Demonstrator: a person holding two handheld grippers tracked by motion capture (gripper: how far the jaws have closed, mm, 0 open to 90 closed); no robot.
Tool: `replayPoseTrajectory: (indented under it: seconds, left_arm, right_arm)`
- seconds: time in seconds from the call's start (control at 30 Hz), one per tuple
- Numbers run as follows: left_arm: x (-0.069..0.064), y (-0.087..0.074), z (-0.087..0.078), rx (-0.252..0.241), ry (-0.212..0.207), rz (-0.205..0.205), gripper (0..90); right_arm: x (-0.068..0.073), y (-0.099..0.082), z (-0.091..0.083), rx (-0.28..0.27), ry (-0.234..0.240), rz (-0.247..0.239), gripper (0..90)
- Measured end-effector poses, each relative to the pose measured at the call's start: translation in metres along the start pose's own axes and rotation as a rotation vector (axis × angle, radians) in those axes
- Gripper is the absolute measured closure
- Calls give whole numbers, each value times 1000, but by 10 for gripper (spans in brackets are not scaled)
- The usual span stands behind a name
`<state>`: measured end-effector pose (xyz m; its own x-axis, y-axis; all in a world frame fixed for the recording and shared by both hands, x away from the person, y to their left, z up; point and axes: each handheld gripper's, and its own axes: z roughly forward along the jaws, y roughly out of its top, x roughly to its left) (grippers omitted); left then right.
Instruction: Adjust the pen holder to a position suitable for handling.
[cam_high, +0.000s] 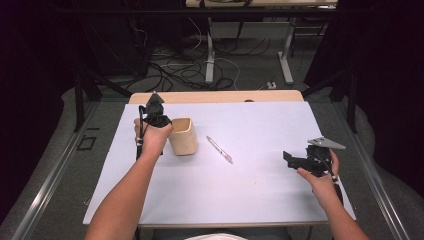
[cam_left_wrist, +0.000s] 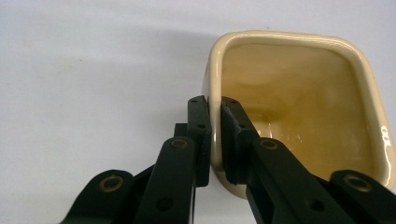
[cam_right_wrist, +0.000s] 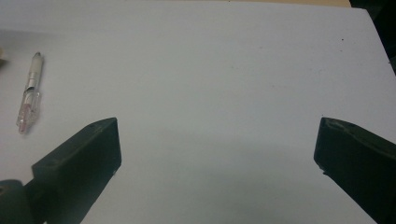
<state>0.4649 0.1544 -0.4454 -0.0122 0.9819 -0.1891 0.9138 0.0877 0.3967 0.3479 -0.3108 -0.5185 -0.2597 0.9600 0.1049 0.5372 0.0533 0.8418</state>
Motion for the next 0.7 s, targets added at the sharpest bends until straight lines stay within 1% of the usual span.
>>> replayPoseTrajectory:
  seconds: [0.07,0.13,0.2,0.23,0.27,0.43,0.47,0.53,0.57,0.6,0.63,0.7]
  left_arm:
    - [-1,-1,0,-1,4,2,834]
    - [-3,-3,-1,0,-1,4,830]
    - [-5,-6,-1,13,-22,12,819]
    - [-6,-8,-1,10,-20,18,817]
    - [-7,-9,-2,12,-19,27,816]
    - [-6,-13,-2,7,-27,34,812]
    - [-6,-14,-2,3,-38,24,812]
    - [-5,-16,-2,6,-48,24,808]
    - [-3,-18,-2,9,-65,19,804]
    - [-3,-18,-2,9,-65,19,800]
    - [-2,-19,-2,11,-76,18,798]
    - [1,-22,-1,6,-101,17,792]
  right_arm:
    - [0,0,0,0,0,1,3]
    - [0,0,0,0,-1,1,3]
    - [0,0,1,2,-1,1,3]
    - [0,0,1,0,-6,1,3]
    - [0,0,1,2,-2,-10,3]
    - [1,0,0,3,-4,-11,3]
    - [1,0,0,3,-4,-11,3]
    - [2,0,0,2,-3,-11,3]
    - [2,0,1,4,-2,-5,3]
    - [2,0,1,4,-2,-5,3]
    - [2,0,1,6,-2,-15,3]
    - [3,0,1,4,0,-7,3]
